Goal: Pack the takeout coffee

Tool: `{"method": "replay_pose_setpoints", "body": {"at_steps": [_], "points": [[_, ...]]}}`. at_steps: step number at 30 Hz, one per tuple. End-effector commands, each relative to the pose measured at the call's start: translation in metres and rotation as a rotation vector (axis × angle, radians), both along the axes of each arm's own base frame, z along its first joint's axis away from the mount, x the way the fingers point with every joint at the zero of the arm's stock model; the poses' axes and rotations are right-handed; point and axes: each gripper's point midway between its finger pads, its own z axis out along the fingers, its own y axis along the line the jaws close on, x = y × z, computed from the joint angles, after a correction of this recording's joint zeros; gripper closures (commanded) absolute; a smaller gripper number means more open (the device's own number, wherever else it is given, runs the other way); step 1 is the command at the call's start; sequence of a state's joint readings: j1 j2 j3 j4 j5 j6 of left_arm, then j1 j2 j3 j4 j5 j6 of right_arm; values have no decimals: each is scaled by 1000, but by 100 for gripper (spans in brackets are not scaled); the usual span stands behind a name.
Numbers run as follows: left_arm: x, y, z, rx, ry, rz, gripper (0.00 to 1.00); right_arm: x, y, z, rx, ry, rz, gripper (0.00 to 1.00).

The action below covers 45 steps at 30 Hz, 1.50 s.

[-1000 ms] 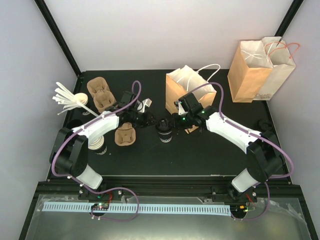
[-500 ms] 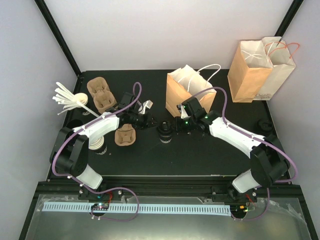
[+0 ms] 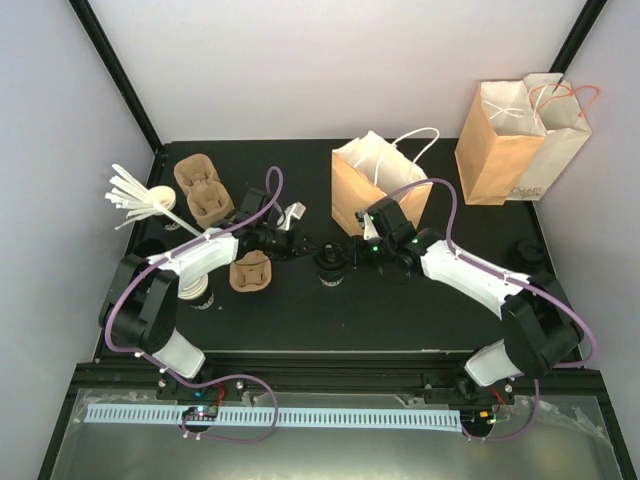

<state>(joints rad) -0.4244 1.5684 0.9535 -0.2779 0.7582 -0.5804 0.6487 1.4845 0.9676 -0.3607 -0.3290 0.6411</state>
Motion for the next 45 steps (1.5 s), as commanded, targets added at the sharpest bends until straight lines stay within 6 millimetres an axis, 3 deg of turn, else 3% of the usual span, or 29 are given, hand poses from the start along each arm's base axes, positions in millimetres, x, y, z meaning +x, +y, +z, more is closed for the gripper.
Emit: {"method": "replay_pose_setpoints", "body": {"at_steps": [1,8,12,20,24,32,35,39,42,45], "points": [[-25,7,-44,73,131,-7,79,-27,-10,-53,-77,147,15,80],[-33,10,-58,84,163,-8,79,-27,-12,-53,-91,140,15,80],[-32,10,-53,78,154,-2,79,-25,-12,-50,-97,130,22,80],[-8,2,11,53,24,-5,75,-5,-11,-6,-136,4,46,75],[-2,-7,42,-19,-29,-25,68,-1,-7,12,-137,-34,87,71],[-1,-9,74,-77,-83,-24,59,-1,-6,36,-149,-110,163,61],[0,0,82,-58,-123,3,58,-5,-3,44,-188,-175,238,49],[2,27,92,25,-211,74,49,-4,-3,49,-313,-242,273,27],[-1,53,100,79,-266,142,37,-3,3,56,-355,-275,287,16],[-4,80,108,142,-325,221,22,-6,14,55,-388,-279,321,12]]}}
